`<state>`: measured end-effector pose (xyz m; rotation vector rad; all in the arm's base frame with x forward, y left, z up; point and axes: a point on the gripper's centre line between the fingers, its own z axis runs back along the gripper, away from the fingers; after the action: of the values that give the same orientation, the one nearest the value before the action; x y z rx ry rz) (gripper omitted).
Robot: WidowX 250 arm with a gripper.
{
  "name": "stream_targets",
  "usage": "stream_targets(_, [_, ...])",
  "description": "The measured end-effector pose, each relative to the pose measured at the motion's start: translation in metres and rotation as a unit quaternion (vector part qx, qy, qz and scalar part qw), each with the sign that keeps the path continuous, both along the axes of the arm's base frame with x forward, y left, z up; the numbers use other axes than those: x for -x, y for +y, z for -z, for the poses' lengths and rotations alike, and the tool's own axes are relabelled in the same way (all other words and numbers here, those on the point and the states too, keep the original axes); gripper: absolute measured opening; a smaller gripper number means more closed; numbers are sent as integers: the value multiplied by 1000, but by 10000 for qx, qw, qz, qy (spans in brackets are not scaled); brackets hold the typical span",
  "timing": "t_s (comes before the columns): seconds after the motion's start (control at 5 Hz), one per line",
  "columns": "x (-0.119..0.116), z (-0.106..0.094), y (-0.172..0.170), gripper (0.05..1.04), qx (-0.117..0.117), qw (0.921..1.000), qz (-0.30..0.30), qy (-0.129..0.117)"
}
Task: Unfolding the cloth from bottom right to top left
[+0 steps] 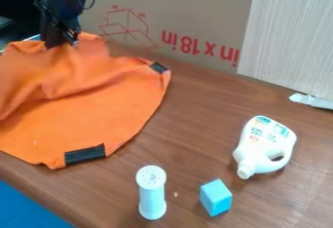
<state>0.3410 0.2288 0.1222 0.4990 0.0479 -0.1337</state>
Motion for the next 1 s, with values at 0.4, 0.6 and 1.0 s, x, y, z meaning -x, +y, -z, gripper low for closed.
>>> stream_targets(0.4, [-18,1,13,55,-336,9989,305,-131])
stream_targets(0.6, [-23,1,17,55,-424,9974,560,-182])
stream_targets(1.0, [-29,-1,21,55,-201,9925,1208,-10])
